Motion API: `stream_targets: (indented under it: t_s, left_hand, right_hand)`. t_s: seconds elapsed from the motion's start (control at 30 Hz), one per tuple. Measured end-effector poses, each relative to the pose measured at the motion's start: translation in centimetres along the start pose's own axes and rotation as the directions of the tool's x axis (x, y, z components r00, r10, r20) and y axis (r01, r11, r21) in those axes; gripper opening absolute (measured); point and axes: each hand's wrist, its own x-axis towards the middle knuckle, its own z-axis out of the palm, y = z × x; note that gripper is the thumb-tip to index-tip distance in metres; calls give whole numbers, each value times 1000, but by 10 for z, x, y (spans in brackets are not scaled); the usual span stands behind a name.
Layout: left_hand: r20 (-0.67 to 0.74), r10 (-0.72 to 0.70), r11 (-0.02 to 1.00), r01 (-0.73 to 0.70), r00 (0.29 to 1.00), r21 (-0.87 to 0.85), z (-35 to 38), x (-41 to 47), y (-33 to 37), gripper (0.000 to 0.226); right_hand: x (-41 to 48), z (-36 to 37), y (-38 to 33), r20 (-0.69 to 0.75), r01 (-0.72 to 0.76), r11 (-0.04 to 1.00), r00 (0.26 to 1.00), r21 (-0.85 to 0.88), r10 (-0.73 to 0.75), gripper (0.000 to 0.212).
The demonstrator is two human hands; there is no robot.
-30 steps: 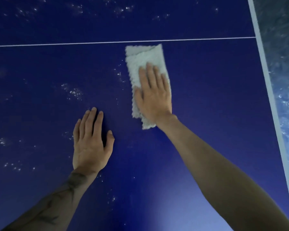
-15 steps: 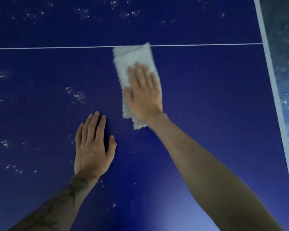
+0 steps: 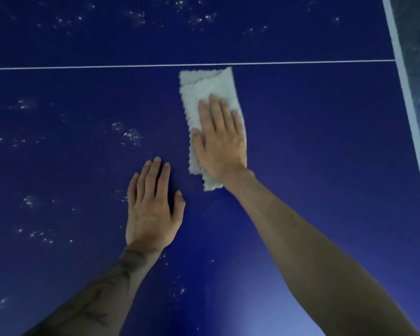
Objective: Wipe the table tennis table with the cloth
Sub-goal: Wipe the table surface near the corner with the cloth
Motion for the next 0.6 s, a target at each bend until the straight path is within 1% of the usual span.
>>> stream_targets:
  t_s: [0.07, 0.1, 0.17, 0.23, 0.27, 0.33, 0.37, 0.4, 0.43, 0.5, 0.53, 0.57, 0.6]
  left_hand:
    - [-2, -4, 1000, 4, 1000, 7, -3, 0, 0, 64]
    - [1, -3, 1000, 3, 1000, -2, -4, 0, 1, 64]
    - [4, 16, 998, -16, 1000, -60, -8, 0, 0, 62]
    - [-9, 46, 993, -47, 999, -108, -13, -2, -9, 61]
    - [-21, 47, 994, -49, 999, -101, -16, -3, -18, 61]
    - [-33, -12, 998, 10, 999, -54, -22, -6, -42, 61]
    - [-35, -60, 998, 59, 998, -29, -25, -7, -55, 62]
    - [-34, -105, 994, 105, 994, -9, -27, -8, -67, 62]
    - [-33, -134, 991, 134, 990, 7, -28, -8, -78, 63]
    - [-27, -120, 992, 121, 992, 31, -27, -10, -91, 64]
    - [-34, -100, 994, 101, 994, 40, -26, -9, -94, 63]
    - [-44, -90, 995, 92, 995, 47, -25, -9, -96, 63]
    - [-48, -89, 995, 91, 995, 48, -23, -9, -97, 63]
  right_hand:
    - [-26, 4, -2, 23, 118, 992, 993, -37, -117, 67]
    - [-35, 4, 5, 35, 130, 991, 991, -40, -129, 67]
    - [-44, -1, 24, 40, 47, 999, 998, -25, -46, 66]
    - [-37, -8, 36, 27, -92, 996, 995, -10, 93, 66]
    - [-28, -12, 36, 15, -164, 986, 986, 2, 164, 66]
    - [-5, -14, 21, -17, -275, 961, 961, 31, 275, 67]
    - [6, -12, 8, -24, -296, 954, 955, 46, 297, 68]
    - [14, -9, -9, -14, -282, 958, 959, 55, 283, 69]
    - [18, -5, -27, 5, -225, 973, 974, 49, 225, 69]
    - [5, 7, -65, 35, -27, 1000, 999, -1, 27, 69]
    - [-6, 13, -76, 47, 74, 997, 996, -24, -73, 68]
    - [-14, 16, -77, 53, 145, 989, 988, -30, -143, 67]
    - [-17, 16, -70, 56, 175, 984, 983, -22, -174, 67]
